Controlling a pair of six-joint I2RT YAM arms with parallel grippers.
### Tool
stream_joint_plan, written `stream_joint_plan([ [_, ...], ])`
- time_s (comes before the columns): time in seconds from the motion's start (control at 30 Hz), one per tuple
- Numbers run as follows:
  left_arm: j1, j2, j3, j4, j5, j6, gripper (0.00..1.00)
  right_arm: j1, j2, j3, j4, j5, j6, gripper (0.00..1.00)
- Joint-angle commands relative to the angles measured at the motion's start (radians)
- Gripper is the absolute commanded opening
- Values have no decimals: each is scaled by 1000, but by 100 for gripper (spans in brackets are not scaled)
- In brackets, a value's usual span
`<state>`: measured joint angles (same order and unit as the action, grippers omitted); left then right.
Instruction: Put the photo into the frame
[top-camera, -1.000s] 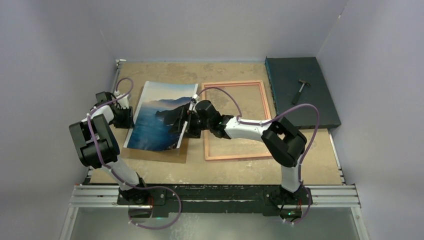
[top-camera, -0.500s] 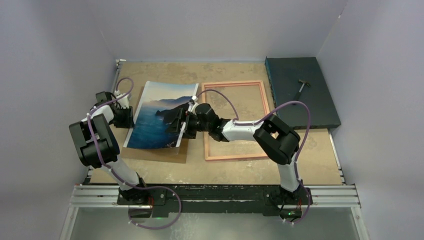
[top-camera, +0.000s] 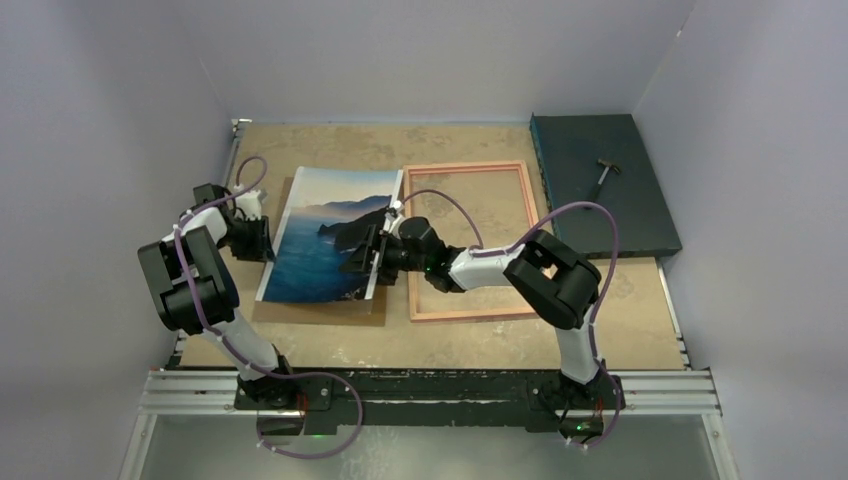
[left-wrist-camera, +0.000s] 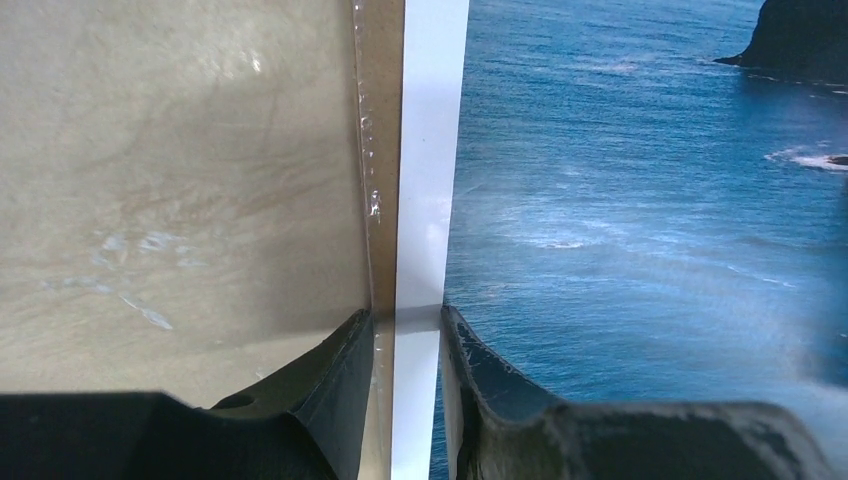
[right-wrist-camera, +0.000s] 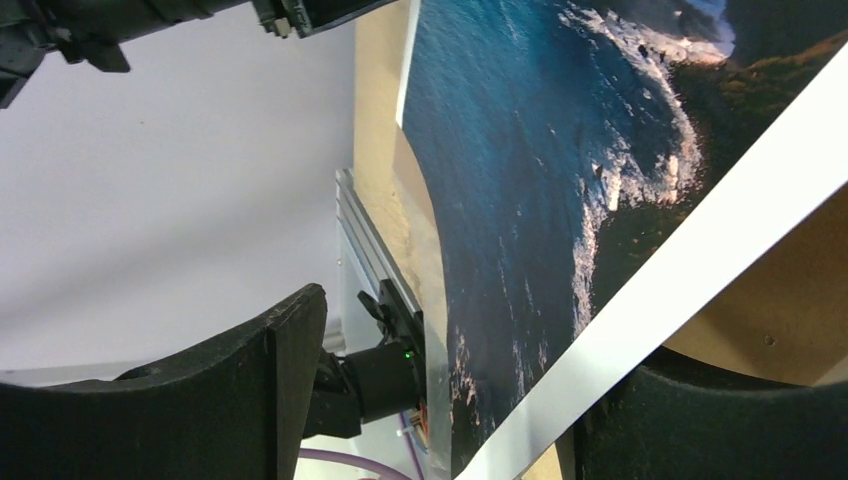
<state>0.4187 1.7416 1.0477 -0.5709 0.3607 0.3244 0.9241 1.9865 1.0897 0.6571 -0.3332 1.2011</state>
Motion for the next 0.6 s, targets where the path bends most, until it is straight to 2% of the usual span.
stream_joint_plan([
  [0.0,-7,4,30,-63,17,-4,28,-9,-92,-15,65,-23,21,75],
  [0.2,-5,-14,53,-19,-79,10,31,-27,-145,-63,74,-24,26,71],
  [0.37,0,-56,107,-44,-82,12,42,-36,-154,-103,103,-30,43,66],
  [0.57,2,-45,79,-44,-88,23,43,-37,-117,-101,125,-56,65,60],
])
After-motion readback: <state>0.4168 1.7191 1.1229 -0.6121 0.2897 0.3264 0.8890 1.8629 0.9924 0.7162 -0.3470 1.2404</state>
